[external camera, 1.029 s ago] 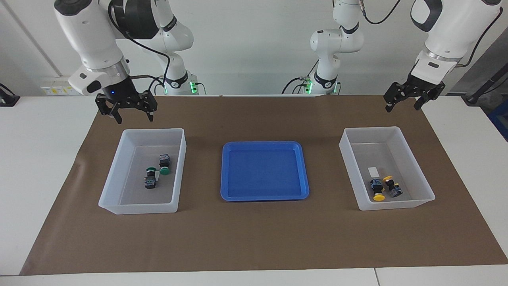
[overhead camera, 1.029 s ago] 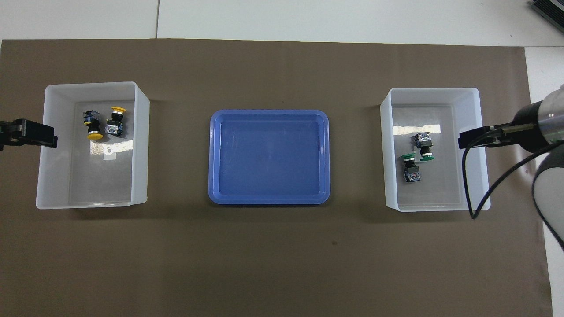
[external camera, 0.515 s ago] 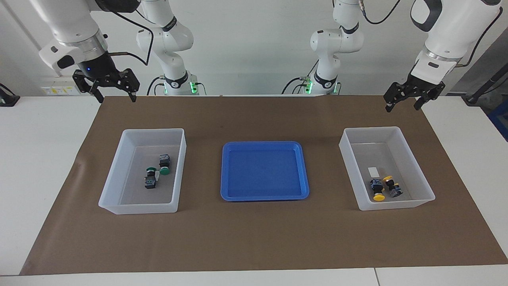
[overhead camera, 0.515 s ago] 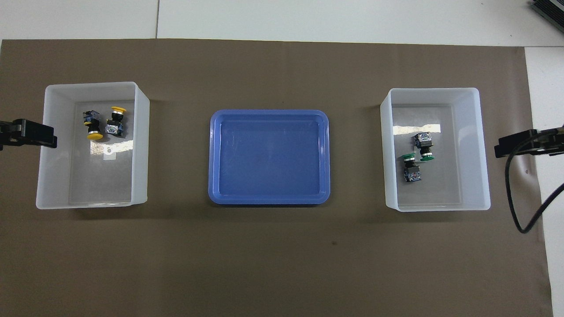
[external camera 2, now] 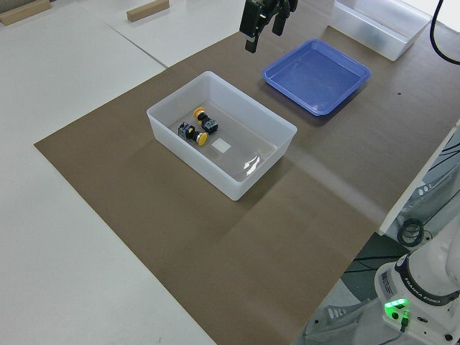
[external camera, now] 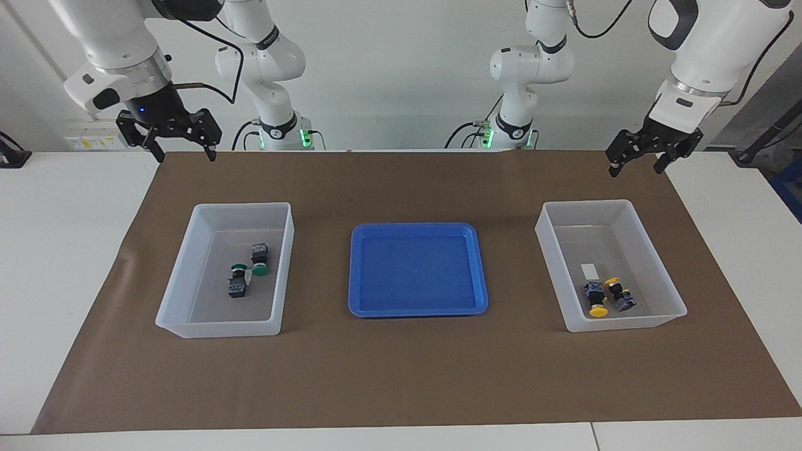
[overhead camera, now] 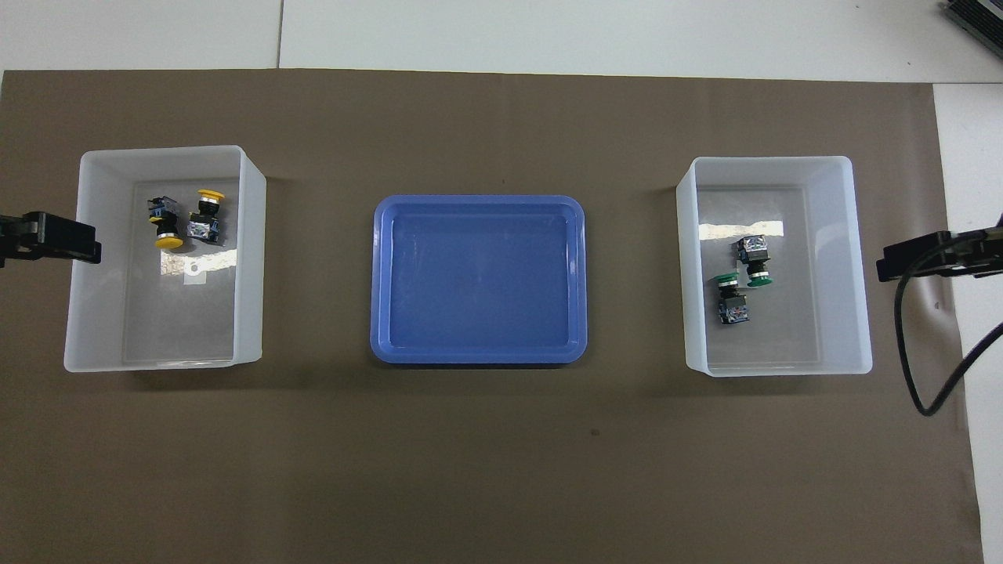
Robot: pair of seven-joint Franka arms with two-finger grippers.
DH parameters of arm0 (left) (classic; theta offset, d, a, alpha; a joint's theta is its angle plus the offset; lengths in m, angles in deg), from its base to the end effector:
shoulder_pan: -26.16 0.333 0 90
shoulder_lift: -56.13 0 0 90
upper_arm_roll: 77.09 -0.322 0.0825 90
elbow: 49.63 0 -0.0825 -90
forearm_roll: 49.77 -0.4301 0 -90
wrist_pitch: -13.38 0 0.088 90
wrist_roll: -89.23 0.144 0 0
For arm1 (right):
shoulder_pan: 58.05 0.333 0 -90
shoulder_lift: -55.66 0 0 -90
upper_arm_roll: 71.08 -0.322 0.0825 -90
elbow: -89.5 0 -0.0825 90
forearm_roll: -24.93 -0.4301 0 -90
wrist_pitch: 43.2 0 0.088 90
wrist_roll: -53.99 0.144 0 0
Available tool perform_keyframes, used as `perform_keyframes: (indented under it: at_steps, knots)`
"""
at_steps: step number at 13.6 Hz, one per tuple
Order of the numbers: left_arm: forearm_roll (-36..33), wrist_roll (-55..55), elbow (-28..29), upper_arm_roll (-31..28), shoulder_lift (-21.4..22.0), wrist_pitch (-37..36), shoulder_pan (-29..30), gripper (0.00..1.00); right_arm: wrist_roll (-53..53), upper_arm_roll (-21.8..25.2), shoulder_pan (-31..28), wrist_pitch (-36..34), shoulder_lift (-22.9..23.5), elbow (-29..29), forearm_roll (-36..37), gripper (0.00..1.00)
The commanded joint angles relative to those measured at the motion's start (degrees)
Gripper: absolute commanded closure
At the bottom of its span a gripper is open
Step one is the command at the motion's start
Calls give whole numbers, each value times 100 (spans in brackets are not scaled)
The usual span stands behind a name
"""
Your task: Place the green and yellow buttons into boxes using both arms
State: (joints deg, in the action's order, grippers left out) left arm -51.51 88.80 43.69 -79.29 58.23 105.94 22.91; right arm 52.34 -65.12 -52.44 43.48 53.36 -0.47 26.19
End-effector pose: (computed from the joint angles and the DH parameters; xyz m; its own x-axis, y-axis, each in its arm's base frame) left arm 0.5937 -0.0063 0.5893 0.9996 -0.0122 0.0236 -0.0115 -0.9995 -0.0288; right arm 0.5814 -0.0079 0.6124 0.9996 0.0216 -0.0180 0.0219 -0.9996 0.0173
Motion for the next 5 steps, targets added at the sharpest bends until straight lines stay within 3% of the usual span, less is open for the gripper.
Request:
perform_keyframes:
  at_steps: [1,5]
  knots:
    - [-134,-45,177,18,150,60,18,0,42,-51,-43,-55,-34,-47,94,0]
    - [-134,-45,177,26,150,60,9,0,51,-69,-34,-55,-43,-65,85,0]
